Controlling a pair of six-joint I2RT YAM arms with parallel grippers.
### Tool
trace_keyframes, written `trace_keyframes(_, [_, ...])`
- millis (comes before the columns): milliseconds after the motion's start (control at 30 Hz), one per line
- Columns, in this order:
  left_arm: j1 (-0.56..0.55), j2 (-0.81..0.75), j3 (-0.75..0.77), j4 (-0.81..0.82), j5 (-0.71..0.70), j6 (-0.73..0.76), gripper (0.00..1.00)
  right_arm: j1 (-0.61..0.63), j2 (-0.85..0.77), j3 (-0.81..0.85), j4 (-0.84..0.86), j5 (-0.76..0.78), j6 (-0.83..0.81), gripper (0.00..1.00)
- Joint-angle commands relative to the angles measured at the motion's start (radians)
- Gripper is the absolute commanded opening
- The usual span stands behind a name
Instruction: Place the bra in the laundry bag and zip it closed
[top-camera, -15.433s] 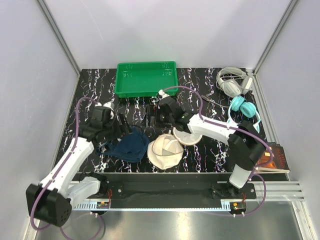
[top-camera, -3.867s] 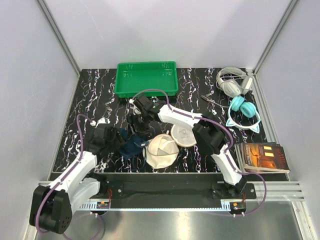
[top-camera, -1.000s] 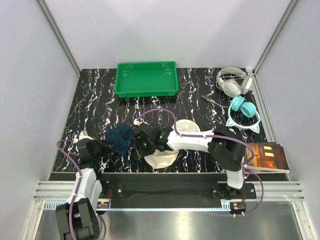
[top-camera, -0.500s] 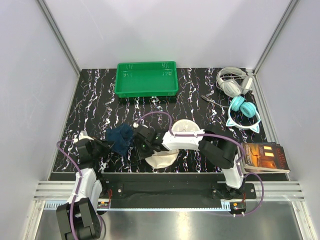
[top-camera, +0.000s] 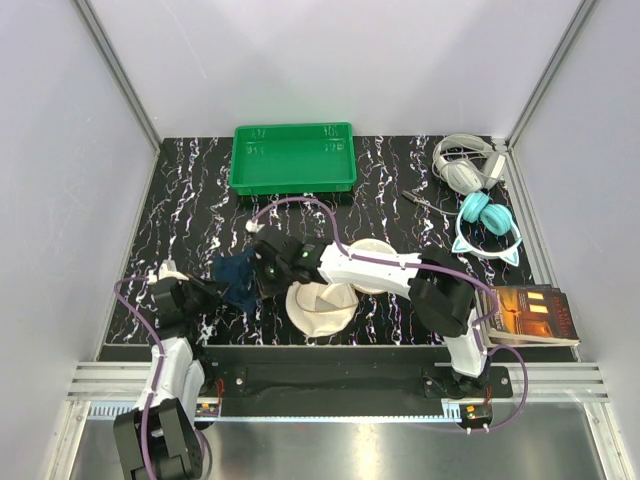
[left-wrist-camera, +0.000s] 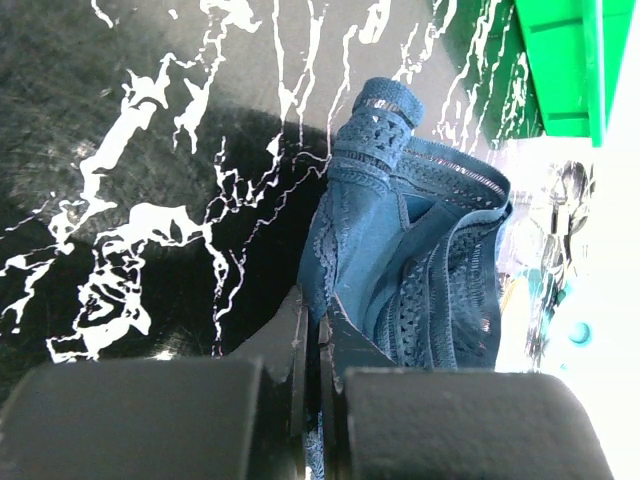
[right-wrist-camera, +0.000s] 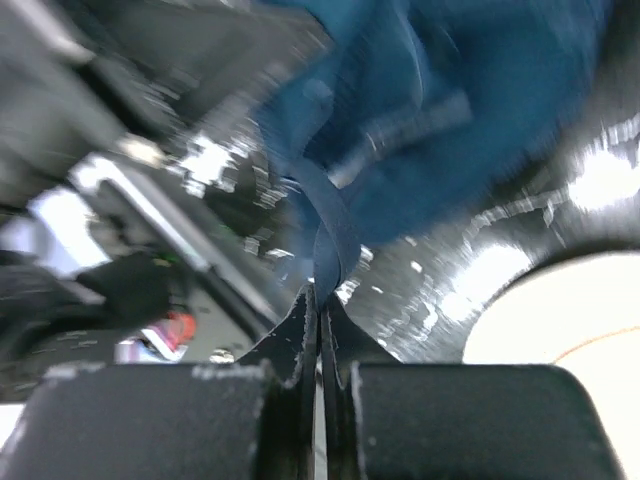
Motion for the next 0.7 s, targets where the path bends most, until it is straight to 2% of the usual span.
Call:
trace_keyframes(0, [0.005,-0.034,0.022,0.022,0.034,0.026,0.0,-0.028,-0.003,0.127,-0.048,-0.056,-0.056,0.0])
trace_keyframes(500, [0.004,-0.033,-0.023,0.077,0.091,-0.014,0.0,-0.097,0.293,0.462,-0.054,-0.213,-0.14,0.0])
trace_keyframes(667, [0.004,-0.018,-0.038,0.105,0.109,-0.031,0.0,-0.112,0.362,0.52,-0.129,-0.247,-0.151,0.16])
